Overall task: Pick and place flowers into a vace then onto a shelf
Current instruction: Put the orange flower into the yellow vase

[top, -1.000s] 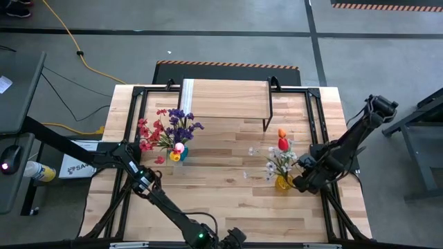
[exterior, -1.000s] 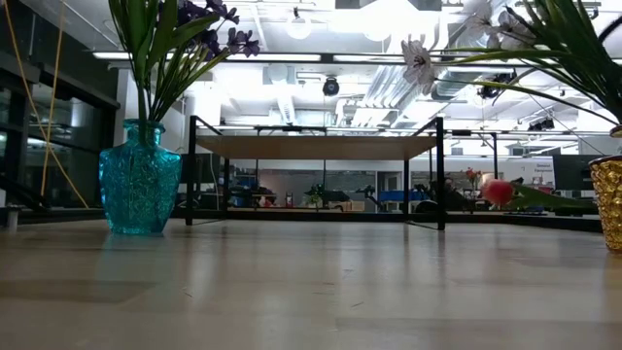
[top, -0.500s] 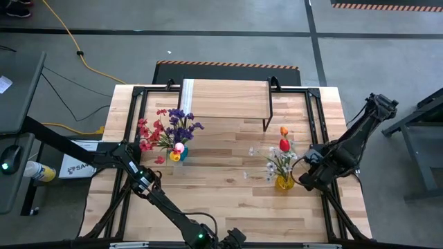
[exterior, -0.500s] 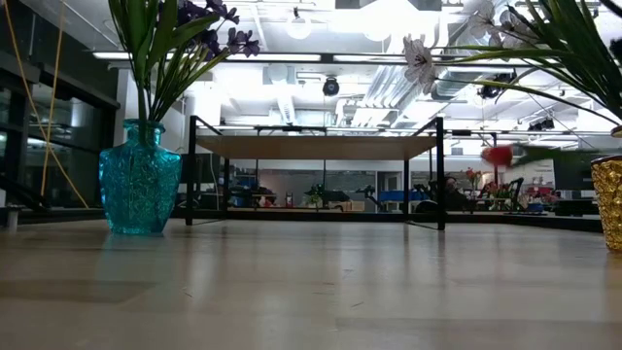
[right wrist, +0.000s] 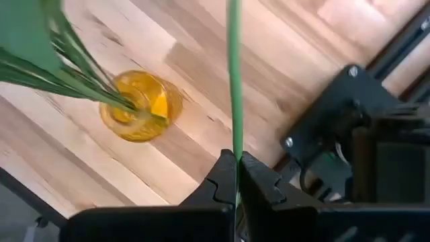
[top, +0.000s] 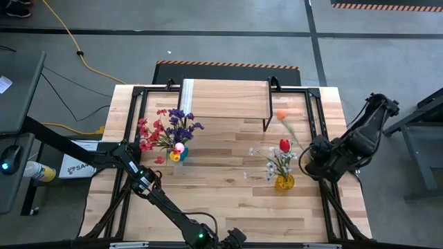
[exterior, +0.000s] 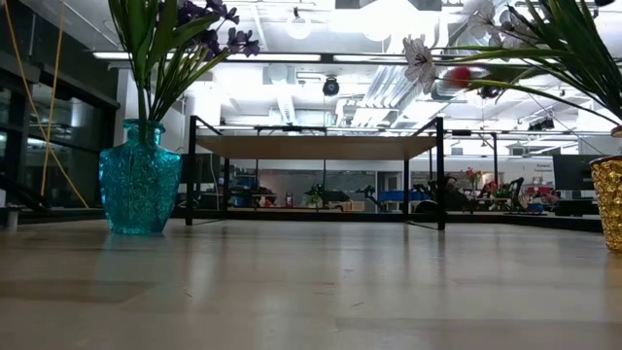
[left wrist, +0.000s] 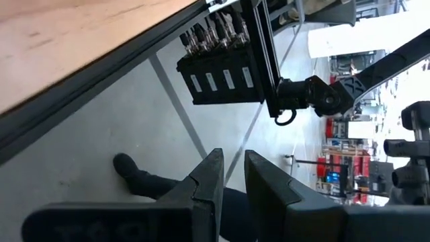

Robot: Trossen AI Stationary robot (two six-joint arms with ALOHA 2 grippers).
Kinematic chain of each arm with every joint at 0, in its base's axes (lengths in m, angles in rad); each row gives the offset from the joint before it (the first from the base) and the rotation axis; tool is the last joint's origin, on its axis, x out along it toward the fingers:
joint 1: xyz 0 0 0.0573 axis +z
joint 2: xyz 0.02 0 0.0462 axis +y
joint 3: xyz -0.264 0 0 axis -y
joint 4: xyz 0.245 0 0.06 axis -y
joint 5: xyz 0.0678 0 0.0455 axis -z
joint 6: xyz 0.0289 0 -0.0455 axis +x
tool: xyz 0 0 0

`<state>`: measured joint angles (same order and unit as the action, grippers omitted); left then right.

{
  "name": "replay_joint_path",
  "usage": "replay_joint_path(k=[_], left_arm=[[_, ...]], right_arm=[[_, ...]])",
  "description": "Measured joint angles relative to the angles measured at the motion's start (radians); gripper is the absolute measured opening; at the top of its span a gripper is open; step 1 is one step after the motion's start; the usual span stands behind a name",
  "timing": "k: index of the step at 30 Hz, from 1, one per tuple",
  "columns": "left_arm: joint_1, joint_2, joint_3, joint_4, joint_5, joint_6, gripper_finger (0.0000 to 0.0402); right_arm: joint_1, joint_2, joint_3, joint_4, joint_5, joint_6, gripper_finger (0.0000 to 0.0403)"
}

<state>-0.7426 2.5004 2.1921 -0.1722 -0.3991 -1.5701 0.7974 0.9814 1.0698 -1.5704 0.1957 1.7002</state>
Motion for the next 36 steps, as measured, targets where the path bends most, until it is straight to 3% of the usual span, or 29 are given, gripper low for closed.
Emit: replay_joint_path(k=[12, 25, 30, 36], left_arm=[[-0.022, 0.000, 0.000, 0.081, 0.016, -0.035, 0.0095], [-0.042, -0.001, 0.000, 0.130, 0.013, -0.073, 0.0095], [-0.059, -0.001, 0.000, 0.153, 0.005, -0.110, 0.0095], [-0.087, -0.001, 0.000, 0.173, -0.069, -0.121, 0.0095]], right_arm=[[-0.006, 0.001, 0.104, -0.001, 0.174, -0.101, 0.0000], [-0.023, 0.001, 0.366, 0.013, 0.450, -0.365, 0.0000], [0.006, 0.000, 0.461, 0.116, 0.529, -0.557, 0.0000], [0.143, 0.002, 0.482, 0.322, 0.555, -0.770, 0.0000]])
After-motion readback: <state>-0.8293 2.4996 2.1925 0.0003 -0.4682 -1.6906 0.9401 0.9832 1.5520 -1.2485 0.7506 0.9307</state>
